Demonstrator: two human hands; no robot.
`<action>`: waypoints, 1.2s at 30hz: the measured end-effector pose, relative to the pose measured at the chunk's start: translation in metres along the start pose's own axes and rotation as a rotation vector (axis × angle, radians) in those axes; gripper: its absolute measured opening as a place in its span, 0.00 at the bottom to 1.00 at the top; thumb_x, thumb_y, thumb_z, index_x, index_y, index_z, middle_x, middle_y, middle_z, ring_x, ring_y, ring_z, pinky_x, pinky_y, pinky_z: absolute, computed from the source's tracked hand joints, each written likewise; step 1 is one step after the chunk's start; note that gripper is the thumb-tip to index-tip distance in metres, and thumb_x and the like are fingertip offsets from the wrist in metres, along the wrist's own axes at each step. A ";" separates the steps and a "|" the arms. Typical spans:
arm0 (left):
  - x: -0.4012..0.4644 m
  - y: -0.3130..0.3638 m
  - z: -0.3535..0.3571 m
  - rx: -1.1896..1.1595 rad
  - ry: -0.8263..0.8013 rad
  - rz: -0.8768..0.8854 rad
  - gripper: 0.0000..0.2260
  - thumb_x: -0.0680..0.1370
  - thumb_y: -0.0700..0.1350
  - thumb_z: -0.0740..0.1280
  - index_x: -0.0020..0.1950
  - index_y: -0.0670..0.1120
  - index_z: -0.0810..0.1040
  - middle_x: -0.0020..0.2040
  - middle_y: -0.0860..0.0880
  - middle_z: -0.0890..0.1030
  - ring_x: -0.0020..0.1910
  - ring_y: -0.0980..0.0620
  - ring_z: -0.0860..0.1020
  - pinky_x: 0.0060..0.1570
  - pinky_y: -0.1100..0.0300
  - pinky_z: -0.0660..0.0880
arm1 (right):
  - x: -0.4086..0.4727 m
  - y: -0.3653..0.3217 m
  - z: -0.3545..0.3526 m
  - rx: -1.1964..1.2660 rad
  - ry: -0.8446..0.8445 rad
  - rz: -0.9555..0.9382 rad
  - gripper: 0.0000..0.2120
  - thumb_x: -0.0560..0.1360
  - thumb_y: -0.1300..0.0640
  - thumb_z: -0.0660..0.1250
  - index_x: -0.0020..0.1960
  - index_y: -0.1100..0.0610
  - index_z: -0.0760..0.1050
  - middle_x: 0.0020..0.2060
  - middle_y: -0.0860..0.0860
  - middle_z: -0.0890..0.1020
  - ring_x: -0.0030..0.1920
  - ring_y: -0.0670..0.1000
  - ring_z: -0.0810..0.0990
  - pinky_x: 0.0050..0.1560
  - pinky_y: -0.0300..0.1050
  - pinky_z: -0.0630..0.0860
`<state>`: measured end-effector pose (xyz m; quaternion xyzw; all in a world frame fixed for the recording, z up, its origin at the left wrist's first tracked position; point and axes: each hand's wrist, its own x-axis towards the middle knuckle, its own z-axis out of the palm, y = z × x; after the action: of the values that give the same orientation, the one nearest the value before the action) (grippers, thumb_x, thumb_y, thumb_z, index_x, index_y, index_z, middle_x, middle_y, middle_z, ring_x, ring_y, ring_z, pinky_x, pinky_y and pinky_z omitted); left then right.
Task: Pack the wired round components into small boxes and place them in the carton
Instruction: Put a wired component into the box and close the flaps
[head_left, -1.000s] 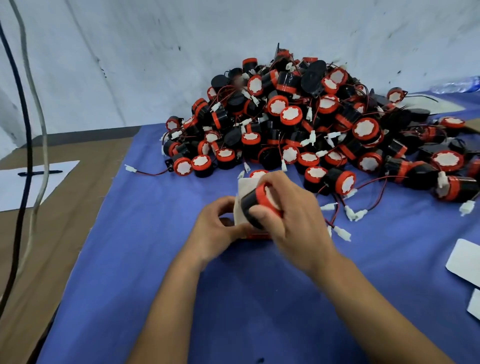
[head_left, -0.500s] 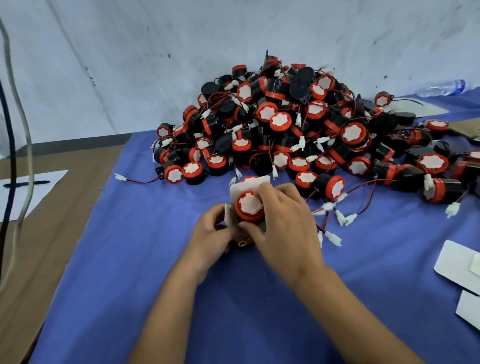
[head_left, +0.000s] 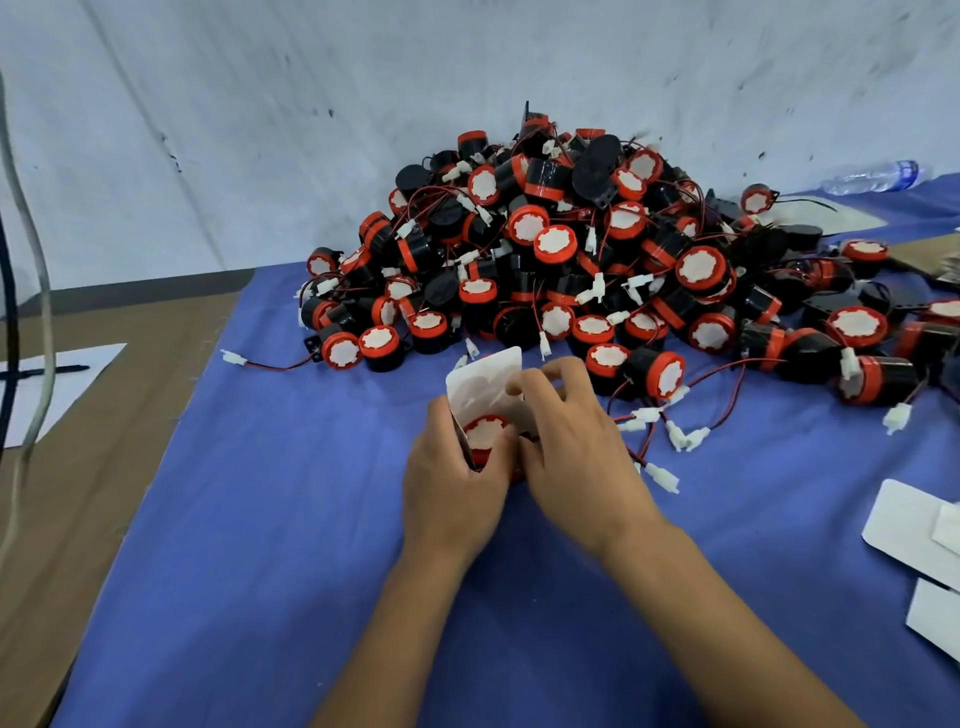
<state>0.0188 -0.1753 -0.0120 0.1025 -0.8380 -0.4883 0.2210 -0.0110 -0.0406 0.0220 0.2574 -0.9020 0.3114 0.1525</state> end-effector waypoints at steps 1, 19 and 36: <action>0.001 0.000 0.001 0.021 0.029 -0.012 0.14 0.78 0.61 0.64 0.57 0.54 0.73 0.47 0.55 0.81 0.46 0.52 0.80 0.44 0.47 0.80 | 0.000 0.001 0.000 -0.009 -0.009 0.004 0.17 0.79 0.61 0.68 0.65 0.51 0.68 0.64 0.49 0.67 0.51 0.52 0.77 0.42 0.44 0.77; 0.015 -0.003 -0.007 -0.024 0.102 -0.167 0.05 0.78 0.50 0.72 0.50 0.51 0.79 0.42 0.53 0.83 0.43 0.52 0.81 0.45 0.46 0.81 | -0.012 -0.035 0.012 -0.056 -0.079 -0.026 0.11 0.77 0.64 0.64 0.52 0.52 0.80 0.50 0.46 0.82 0.51 0.49 0.77 0.52 0.42 0.77; 0.013 0.000 -0.010 -0.095 0.022 -0.183 0.07 0.73 0.50 0.67 0.49 0.56 0.81 0.42 0.60 0.84 0.42 0.58 0.81 0.42 0.54 0.79 | -0.008 -0.025 0.005 -0.148 -0.020 0.183 0.14 0.82 0.60 0.60 0.64 0.53 0.60 0.35 0.45 0.72 0.32 0.45 0.71 0.27 0.39 0.62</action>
<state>0.0125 -0.1881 -0.0043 0.1734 -0.7986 -0.5444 0.1895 0.0085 -0.0581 0.0266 0.1649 -0.9437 0.2541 0.1331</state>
